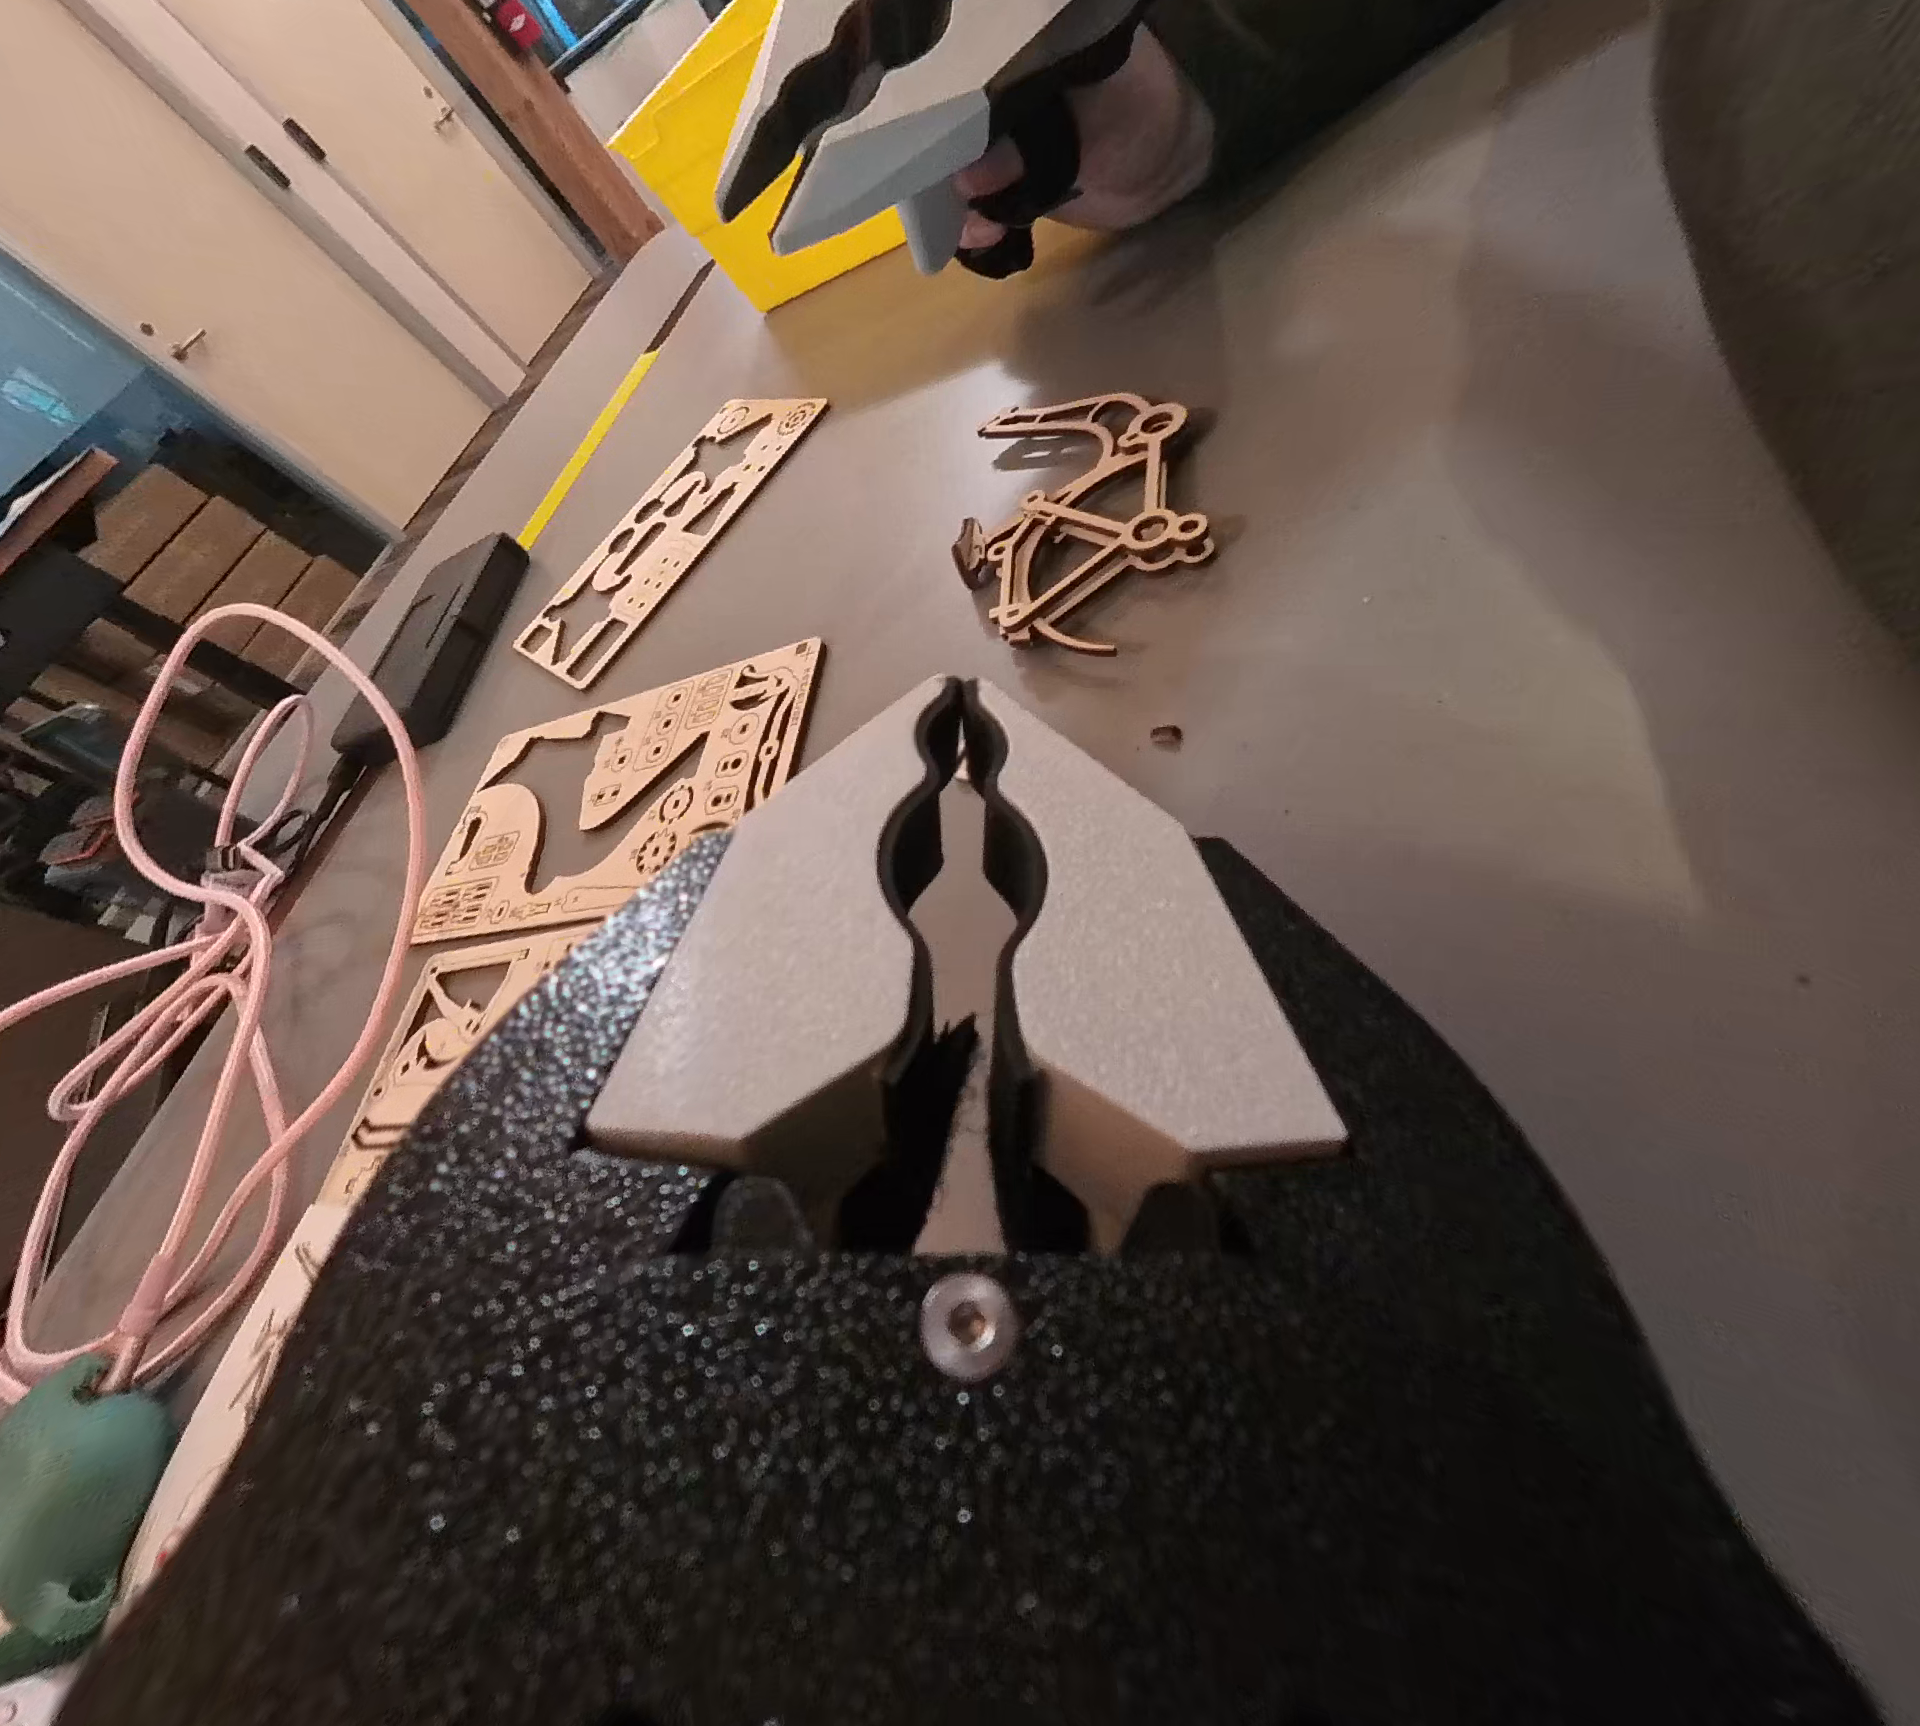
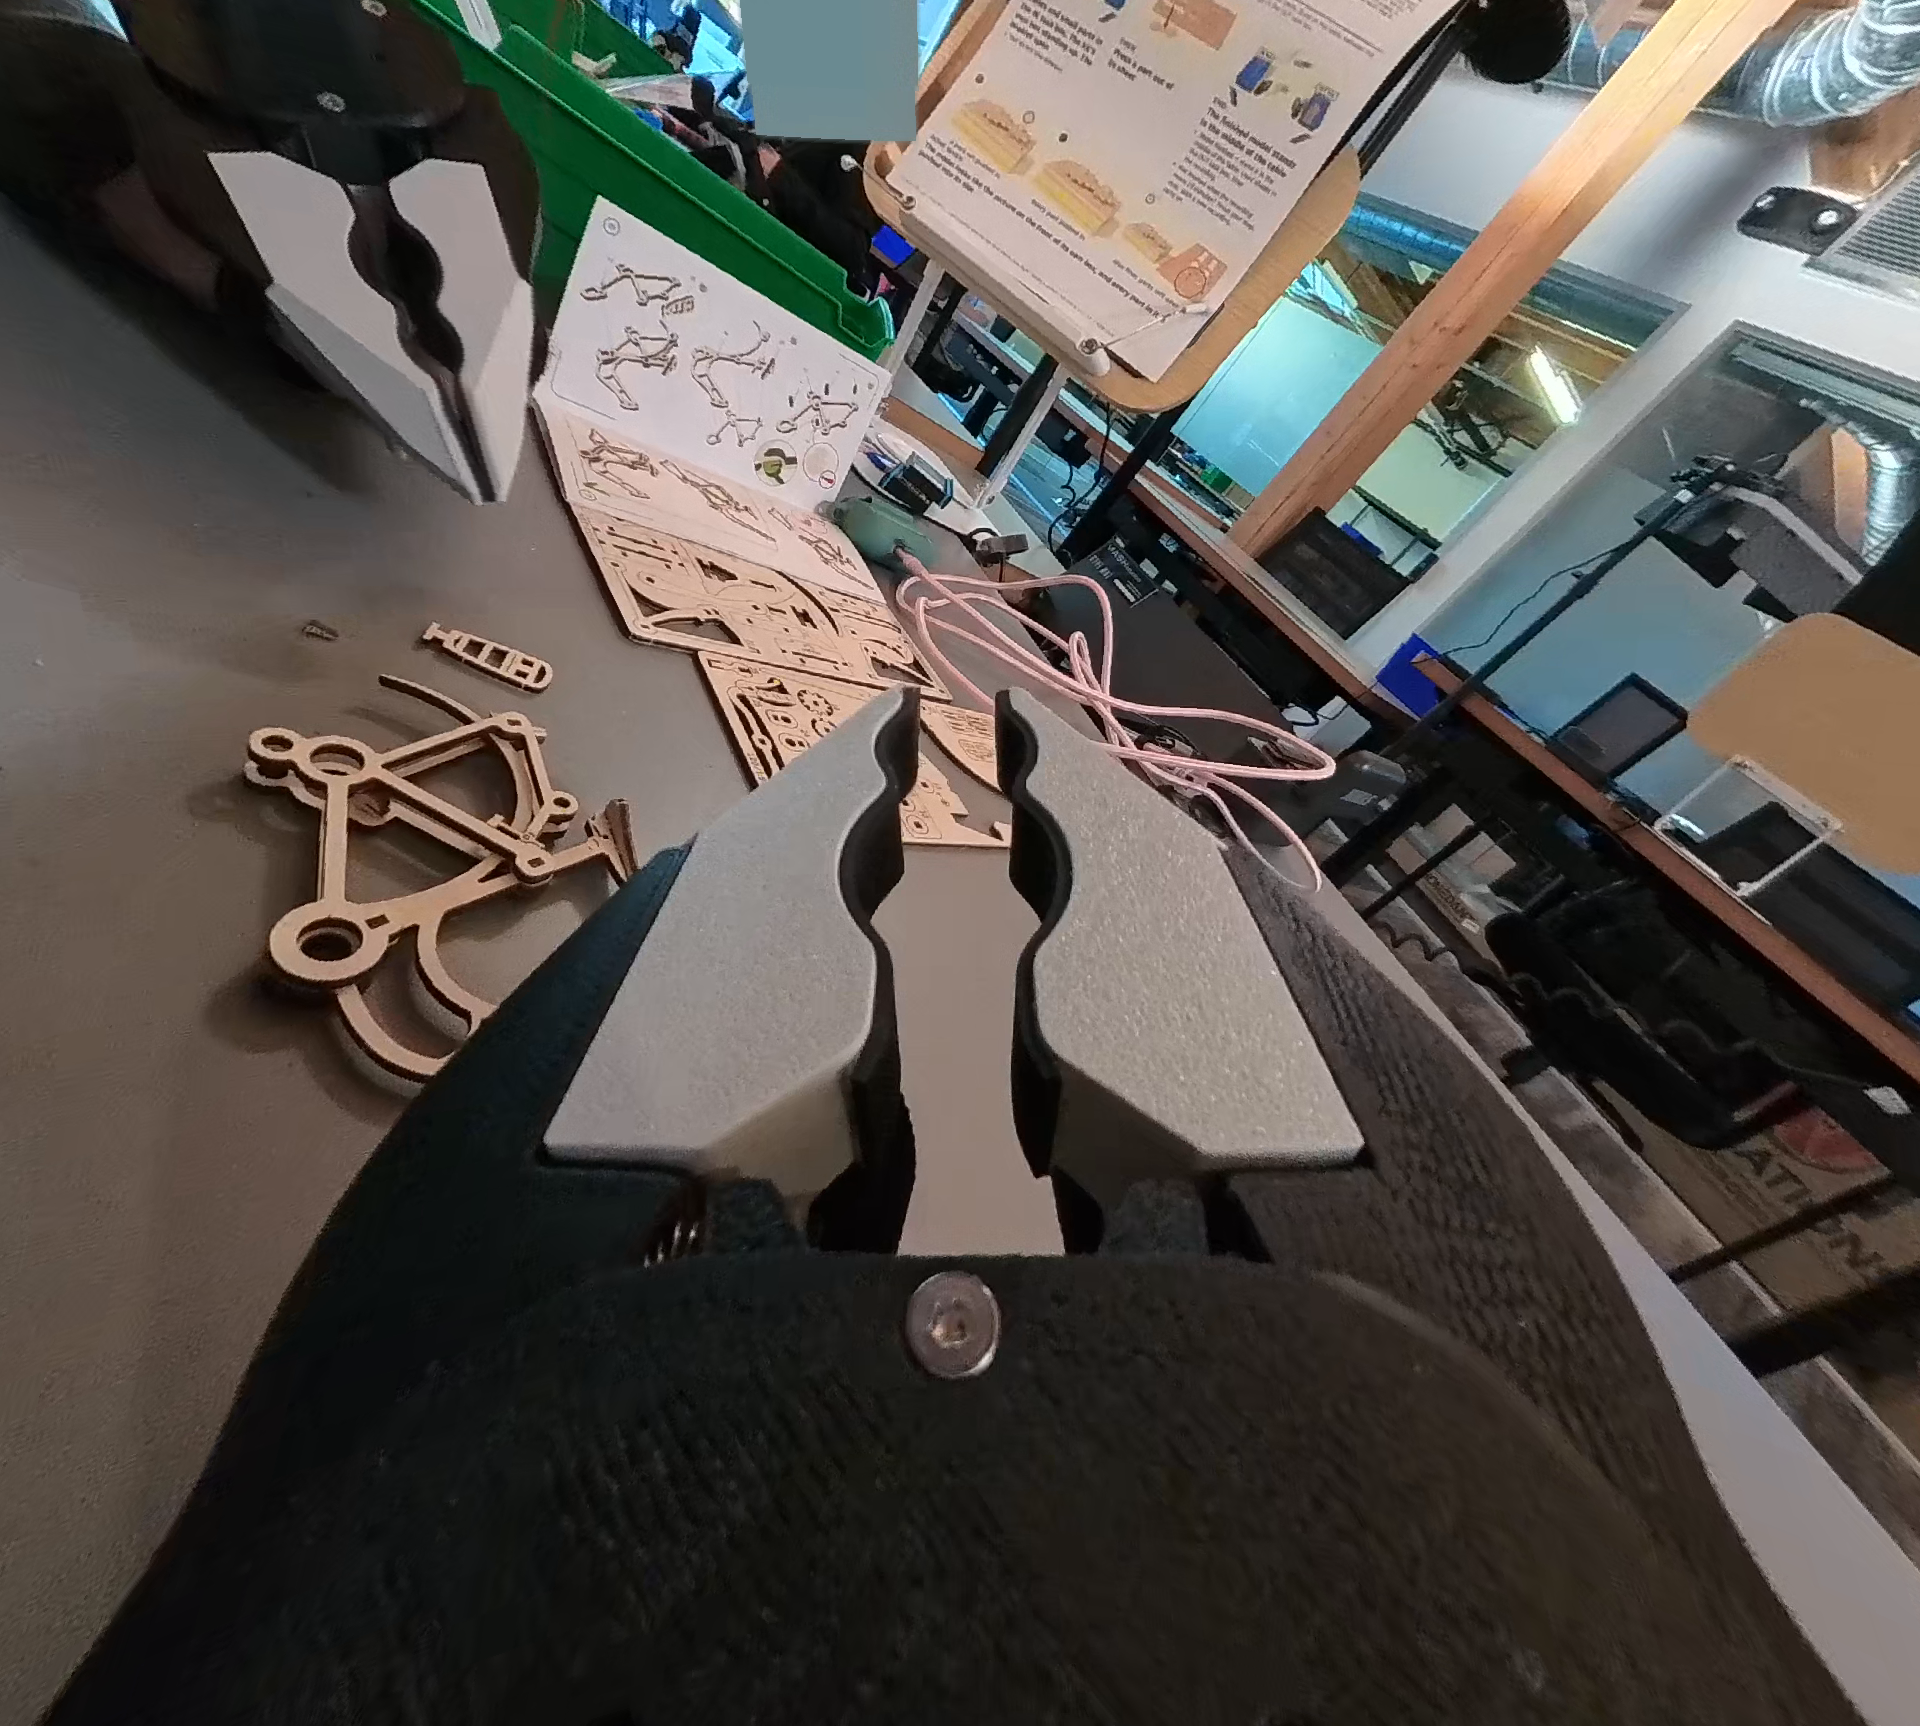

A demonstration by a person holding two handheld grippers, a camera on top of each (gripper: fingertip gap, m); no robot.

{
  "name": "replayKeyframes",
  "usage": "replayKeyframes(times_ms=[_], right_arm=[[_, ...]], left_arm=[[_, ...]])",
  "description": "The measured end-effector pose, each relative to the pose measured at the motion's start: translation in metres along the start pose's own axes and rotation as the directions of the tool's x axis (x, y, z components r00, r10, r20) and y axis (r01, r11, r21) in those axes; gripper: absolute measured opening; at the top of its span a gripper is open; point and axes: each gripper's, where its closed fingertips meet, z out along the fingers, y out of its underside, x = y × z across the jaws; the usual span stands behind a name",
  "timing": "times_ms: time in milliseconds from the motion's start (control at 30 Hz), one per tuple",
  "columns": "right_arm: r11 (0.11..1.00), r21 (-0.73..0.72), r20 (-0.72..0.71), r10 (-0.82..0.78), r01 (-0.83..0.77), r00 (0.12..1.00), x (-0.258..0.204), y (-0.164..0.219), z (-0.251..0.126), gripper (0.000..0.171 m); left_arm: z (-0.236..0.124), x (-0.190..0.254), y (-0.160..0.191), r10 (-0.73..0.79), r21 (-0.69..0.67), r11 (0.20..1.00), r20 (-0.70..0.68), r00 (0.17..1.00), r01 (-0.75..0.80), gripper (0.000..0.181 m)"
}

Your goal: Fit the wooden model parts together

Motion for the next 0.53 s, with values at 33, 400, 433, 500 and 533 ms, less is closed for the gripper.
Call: replayKeyframes(times_ms=[33,400,433,500,533], right_arm=[[1.0,-0.002,0.0,-0.001,0.001,1.0,0.0,0.0,0.0,0.012],[1.0,-0.012,0.013,-0.01,0.01,1.0,-0.004,0.001,0.0,0.012],[1.0,-0.012,0.014,-0.009,0.01,1.0,-0.004,0.001,0.0,0.012],[1.0,-0.017,0.012,-0.006,0.006,1.0,-0.003,0.002,0.0,0.013],[1.0,-0.019,0.014,-0.003,0.003,1.0,-0.003,0.003,0.001,0.013]], left_arm=[[0.0,0.002,0.0,0.009,0.004,1.0,-0.012,1.0,-0.009,0.0],[-0.004,0.012,-0.01,0.067,0.075,0.995,-0.05,0.997,-0.063,0.0],[-0.005,0.011,-0.011,0.063,0.085,0.995,-0.045,0.997,-0.059,0.0],[-0.01,0.005,-0.021,0.066,0.134,0.989,-0.002,0.998,-0.066,0.0],[-0.015,0.003,-0.028,0.075,0.18,0.981,0.023,0.997,-0.078,0.0]])
